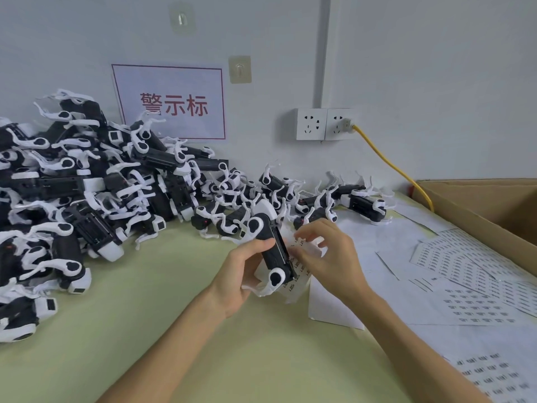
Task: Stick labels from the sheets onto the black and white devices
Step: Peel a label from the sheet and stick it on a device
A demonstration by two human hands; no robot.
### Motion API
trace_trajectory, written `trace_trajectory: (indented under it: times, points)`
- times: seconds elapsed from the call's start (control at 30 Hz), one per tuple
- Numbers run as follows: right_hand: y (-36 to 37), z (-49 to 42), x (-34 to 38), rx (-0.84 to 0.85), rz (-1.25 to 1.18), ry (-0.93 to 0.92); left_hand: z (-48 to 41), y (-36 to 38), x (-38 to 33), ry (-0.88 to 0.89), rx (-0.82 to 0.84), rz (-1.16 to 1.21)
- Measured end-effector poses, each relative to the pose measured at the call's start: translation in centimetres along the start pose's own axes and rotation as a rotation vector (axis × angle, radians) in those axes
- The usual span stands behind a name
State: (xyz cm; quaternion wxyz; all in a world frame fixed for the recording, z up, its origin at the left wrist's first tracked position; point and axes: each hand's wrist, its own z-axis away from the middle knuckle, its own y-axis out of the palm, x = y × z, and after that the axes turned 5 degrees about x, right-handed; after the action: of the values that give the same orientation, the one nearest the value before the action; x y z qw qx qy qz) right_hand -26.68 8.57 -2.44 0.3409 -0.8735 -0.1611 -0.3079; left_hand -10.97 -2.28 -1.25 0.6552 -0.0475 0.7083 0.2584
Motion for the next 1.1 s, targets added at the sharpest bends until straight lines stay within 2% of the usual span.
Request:
trace_trajectory:
  times: [0.13, 0.37, 0.73, 0.97, 1.1]
  points:
    - [-0.1, 0.1, 0.3, -0.02, -0.07, 0.027, -0.1, 0.0, 0.2, 0.01, -0.02, -0.016]
    - [-0.1, 0.2, 0.2, -0.024, -0.093, 0.101, 0.1, -0.2, 0.2, 0.004, 0.055, -0.097]
    - [-0.6, 0.1, 0.3, -0.071, -0.165, 0.154, 0.3, 0.8, 0.2, 0.01, 0.018, -0.173]
    - [-1.3, -0.5, 0.2, 0.008, -0.344, 0.396, 0.2, 0.2, 0.2, -0.016, 0.008, -0.159]
    - [-1.3, -0.5, 0.2, 0.012, -0.371, 0.426, 0.2, 0.0, 0.3, -0.015, 0.024, -0.163]
